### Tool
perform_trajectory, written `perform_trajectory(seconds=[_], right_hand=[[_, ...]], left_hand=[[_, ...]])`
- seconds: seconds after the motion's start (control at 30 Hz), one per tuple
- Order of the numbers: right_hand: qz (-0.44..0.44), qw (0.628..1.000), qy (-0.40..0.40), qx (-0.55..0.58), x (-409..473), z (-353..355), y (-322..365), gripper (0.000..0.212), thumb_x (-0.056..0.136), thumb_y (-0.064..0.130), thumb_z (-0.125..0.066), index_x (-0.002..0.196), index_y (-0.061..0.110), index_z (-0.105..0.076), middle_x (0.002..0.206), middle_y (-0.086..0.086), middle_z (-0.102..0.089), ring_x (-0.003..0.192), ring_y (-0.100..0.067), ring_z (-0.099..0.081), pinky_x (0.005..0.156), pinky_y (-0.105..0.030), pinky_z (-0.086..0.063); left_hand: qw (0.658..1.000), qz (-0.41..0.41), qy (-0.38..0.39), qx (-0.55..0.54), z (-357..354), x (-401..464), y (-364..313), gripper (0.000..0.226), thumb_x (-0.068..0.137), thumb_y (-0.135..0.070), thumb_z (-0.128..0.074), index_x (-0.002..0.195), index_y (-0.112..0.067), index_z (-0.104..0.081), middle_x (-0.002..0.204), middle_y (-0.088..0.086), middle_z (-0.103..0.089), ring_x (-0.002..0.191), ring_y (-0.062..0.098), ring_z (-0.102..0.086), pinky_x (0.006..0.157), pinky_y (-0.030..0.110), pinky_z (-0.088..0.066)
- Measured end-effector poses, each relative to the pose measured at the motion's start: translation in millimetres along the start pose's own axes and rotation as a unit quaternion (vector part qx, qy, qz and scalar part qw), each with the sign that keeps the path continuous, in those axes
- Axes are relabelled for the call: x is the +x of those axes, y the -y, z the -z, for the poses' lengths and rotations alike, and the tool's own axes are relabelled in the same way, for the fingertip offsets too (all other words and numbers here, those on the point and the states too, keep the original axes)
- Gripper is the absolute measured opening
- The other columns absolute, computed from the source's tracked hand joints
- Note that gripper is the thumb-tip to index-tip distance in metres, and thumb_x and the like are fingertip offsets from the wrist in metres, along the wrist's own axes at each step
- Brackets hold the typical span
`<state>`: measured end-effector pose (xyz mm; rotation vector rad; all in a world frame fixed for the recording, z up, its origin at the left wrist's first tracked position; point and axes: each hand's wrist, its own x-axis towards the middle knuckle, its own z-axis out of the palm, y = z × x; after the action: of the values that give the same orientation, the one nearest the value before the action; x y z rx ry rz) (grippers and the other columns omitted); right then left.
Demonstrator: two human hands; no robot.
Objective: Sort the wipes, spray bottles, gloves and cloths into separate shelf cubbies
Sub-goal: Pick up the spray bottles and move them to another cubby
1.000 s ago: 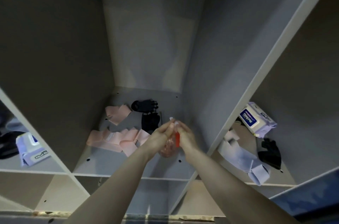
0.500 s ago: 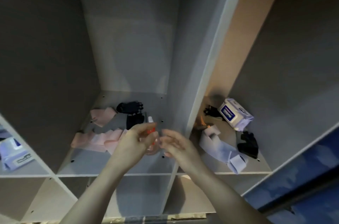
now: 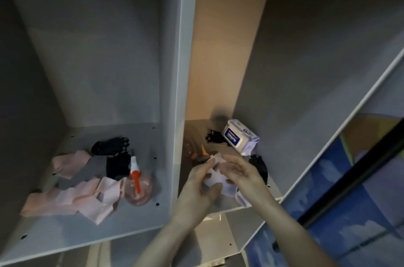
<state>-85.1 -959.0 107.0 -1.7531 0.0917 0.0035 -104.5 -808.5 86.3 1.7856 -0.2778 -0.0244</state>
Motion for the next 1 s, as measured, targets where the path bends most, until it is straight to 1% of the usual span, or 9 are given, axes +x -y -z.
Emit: perform_trajectory(seconds=[0.17, 0.37, 0.43, 0.53, 0.6, 0.67, 0.73, 0.83, 1.0], right_hand=[[0.015, 0.999, 0.007, -0.045, 32, 15, -11, 0.03, 0.086, -0.002, -0.061, 0.114, 0.01, -0.06, 0.097, -0.013, -0.062, 0.084, -0.011, -0.058, 0.073, -0.009, -0.046], [0.059, 0.986, 0.033, -0.153, 91, 26, -34, 0.029, 0.076, 0.008, -0.07, 0.104, 0.015, -0.065, 0.11, -0.01, -0.064, 0.098, -0.016, -0.062, 0.082, -0.015, -0.048], [0.093, 0.974, 0.065, -0.194, 117, 30, -48, 0.032, 0.069, 0.019, -0.07, 0.1, 0.023, -0.07, 0.107, 0.003, -0.066, 0.098, -0.002, -0.061, 0.087, -0.02, -0.049], [0.118, 0.952, 0.142, -0.243, 157, 33, -68, 0.032, 0.078, -0.003, -0.066, 0.109, 0.004, -0.069, 0.105, -0.003, -0.066, 0.084, 0.022, -0.056, 0.075, 0.003, -0.037], [0.109, 0.941, 0.173, -0.271, 180, 30, -78, 0.032, 0.087, 0.002, -0.06, 0.119, -0.001, -0.061, 0.109, -0.004, -0.063, 0.086, 0.016, -0.058, 0.072, 0.005, -0.033], [0.118, 0.915, 0.205, -0.327, 204, 18, -96, 0.034, 0.092, 0.021, -0.054, 0.122, 0.01, -0.062, 0.118, -0.003, -0.063, 0.11, -0.009, -0.059, 0.087, -0.008, -0.038], [0.123, 0.859, 0.254, -0.427, 221, 4, -113, 0.034, 0.095, 0.028, -0.048, 0.128, 0.023, -0.057, 0.134, -0.003, -0.056, 0.128, -0.02, -0.047, 0.107, -0.026, -0.031], [0.137, 0.791, 0.276, -0.529, 234, -17, -134, 0.037, 0.095, 0.033, -0.044, 0.131, 0.037, -0.047, 0.149, -0.002, -0.037, 0.142, -0.024, -0.022, 0.112, -0.034, -0.018], [0.153, 0.781, 0.232, -0.56, 241, -20, -157, 0.051, 0.098, 0.027, -0.037, 0.145, 0.042, -0.023, 0.158, -0.017, -0.006, 0.145, -0.029, -0.015, 0.114, -0.035, -0.019]], left_hand=[[0.995, 0.051, -0.074, -0.045, -16, 34, 5, 0.048, 0.081, -0.018, -0.063, 0.117, -0.046, -0.051, 0.133, -0.004, -0.051, 0.122, 0.011, -0.052, 0.106, 0.04, -0.043], [0.987, 0.074, -0.136, -0.033, -21, 67, 15, 0.047, 0.086, -0.001, -0.058, 0.117, -0.036, -0.053, 0.128, -0.008, -0.053, 0.118, 0.008, -0.052, 0.086, 0.007, -0.037], [0.984, 0.086, -0.153, -0.04, -23, 77, 20, 0.048, 0.086, 0.002, -0.057, 0.117, -0.034, -0.055, 0.126, -0.009, -0.054, 0.116, 0.007, -0.053, 0.086, 0.01, -0.038], [0.97, 0.113, -0.186, -0.112, -25, 93, 29, 0.045, 0.086, 0.009, -0.056, 0.123, -0.017, -0.057, 0.118, -0.007, -0.061, 0.097, -0.007, -0.061, 0.072, 0.0, -0.043], [0.958, 0.133, -0.211, -0.141, -25, 102, 34, 0.043, 0.087, 0.007, -0.057, 0.125, -0.014, -0.057, 0.111, -0.011, -0.062, 0.087, -0.013, -0.061, 0.072, 0.001, -0.046], [0.949, 0.152, -0.231, -0.152, -25, 109, 40, 0.046, 0.087, 0.006, -0.056, 0.129, -0.013, -0.055, 0.116, -0.003, -0.061, 0.096, 0.003, -0.06, 0.082, 0.009, -0.047], [0.946, 0.164, -0.242, -0.139, -25, 115, 45, 0.048, 0.087, 0.005, -0.057, 0.13, -0.016, -0.055, 0.123, 0.001, -0.06, 0.106, 0.012, -0.057, 0.087, 0.015, -0.045], [0.945, 0.17, -0.252, -0.119, -22, 122, 51, 0.047, 0.089, 0.001, -0.057, 0.131, -0.019, -0.055, 0.133, 0.004, -0.058, 0.118, 0.014, -0.056, 0.09, 0.014, -0.044], [0.94, 0.157, -0.273, -0.131, -21, 128, 44, 0.042, 0.09, 0.004, -0.053, 0.123, -0.022, -0.054, 0.121, -0.004, -0.06, 0.104, 0.008, -0.057, 0.074, 0.002, -0.046]])
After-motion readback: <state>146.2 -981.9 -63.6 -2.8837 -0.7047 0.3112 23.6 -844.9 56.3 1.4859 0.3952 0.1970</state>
